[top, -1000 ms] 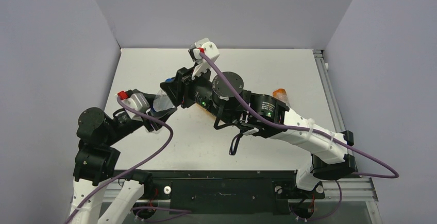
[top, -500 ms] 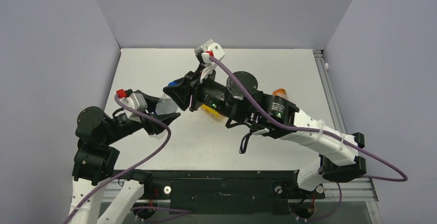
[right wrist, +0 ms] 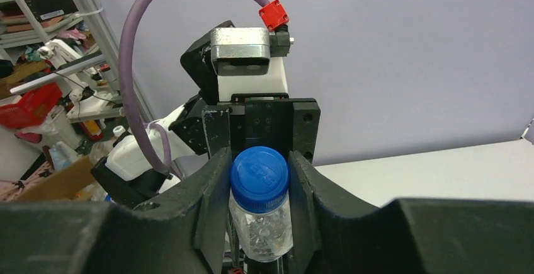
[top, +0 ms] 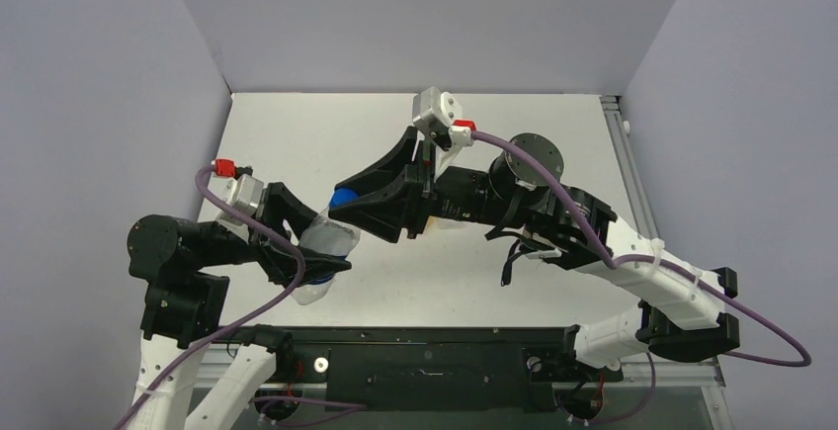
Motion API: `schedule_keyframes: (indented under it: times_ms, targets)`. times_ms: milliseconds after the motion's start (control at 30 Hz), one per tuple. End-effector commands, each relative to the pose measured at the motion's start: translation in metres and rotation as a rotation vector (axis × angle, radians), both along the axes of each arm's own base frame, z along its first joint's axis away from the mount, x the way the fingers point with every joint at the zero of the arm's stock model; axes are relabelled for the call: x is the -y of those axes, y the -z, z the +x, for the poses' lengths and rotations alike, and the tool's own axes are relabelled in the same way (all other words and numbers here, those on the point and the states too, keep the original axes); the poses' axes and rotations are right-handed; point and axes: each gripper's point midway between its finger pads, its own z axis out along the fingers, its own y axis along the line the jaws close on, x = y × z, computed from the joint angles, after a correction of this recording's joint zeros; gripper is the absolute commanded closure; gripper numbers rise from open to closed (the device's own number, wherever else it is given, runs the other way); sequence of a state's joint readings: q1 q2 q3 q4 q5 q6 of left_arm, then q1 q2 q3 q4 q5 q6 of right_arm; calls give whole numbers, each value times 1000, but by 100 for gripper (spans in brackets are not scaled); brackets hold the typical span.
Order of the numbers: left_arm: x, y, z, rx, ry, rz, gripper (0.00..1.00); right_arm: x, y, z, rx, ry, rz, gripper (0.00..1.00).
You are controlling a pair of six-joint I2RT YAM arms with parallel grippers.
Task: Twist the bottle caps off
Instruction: Unscrew the bottle cap from the plastic bottle.
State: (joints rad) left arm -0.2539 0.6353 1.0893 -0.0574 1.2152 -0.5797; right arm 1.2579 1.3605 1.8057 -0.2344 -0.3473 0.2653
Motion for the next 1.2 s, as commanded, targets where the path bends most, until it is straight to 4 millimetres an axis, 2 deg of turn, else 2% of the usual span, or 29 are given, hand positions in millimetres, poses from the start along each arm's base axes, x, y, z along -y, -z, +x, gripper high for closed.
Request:
schedule_keyframes:
  times_ms: [0, 67, 100, 133, 167, 200, 267, 367, 400, 433, 467, 500, 533, 833, 967, 1000, 1067, 1167]
  targets:
    - [-2, -23, 5, -10, -50, -48, 91, 38, -28, -28, 62, -101, 54, 93]
    - [-2, -16, 10, 0, -78, -26, 92, 41, -31, 2, 2, 80, 61, 61]
    - [-4, -15, 17, 45, -115, -18, 92, 42, -31, 9, -17, 130, 67, 48]
    - [-5, -10, 21, 30, -139, -1, 93, 46, -33, 29, -56, 250, 77, 28]
    - [-7, -8, 31, 84, -192, 9, 94, 45, -33, 33, -81, 296, 77, 25]
    - [-8, -2, 36, 74, -220, 30, 94, 49, -32, 51, -129, 397, 84, 22]
    - [-17, 4, 58, 180, -344, 75, 94, 44, -26, 62, -183, 480, 68, 20]
    - [-26, 15, 73, 271, -428, 137, 94, 25, -22, 66, -198, 532, 26, 19]
    - [-30, 17, 80, 318, -469, 157, 94, 20, -15, 64, -197, 550, -12, 19]
    - [-32, 20, 82, 334, -484, 168, 94, 10, -17, 65, -189, 556, -22, 19]
    - [-35, 21, 85, 367, -507, 182, 94, 12, -24, 63, -189, 561, -24, 20]
    - [-37, 22, 85, 380, -517, 186, 95, -3, -13, 66, -185, 569, -59, 23]
    - [-38, 23, 87, 393, -529, 194, 95, -9, -11, 66, -183, 574, -74, 24]
    - [-40, 23, 85, 411, -541, 193, 95, -21, -4, 70, -186, 588, -87, 42]
    - [-40, 23, 85, 403, -541, 185, 95, -24, 0, 70, -190, 584, -90, 57]
    - [-40, 23, 86, 403, -540, 183, 95, -22, -1, 69, -193, 583, -85, 66]
    - [-39, 24, 86, 394, -538, 180, 95, -20, -1, 69, -196, 586, -79, 77]
    - [-38, 23, 85, 378, -532, 171, 95, -17, -1, 68, -192, 581, -72, 86]
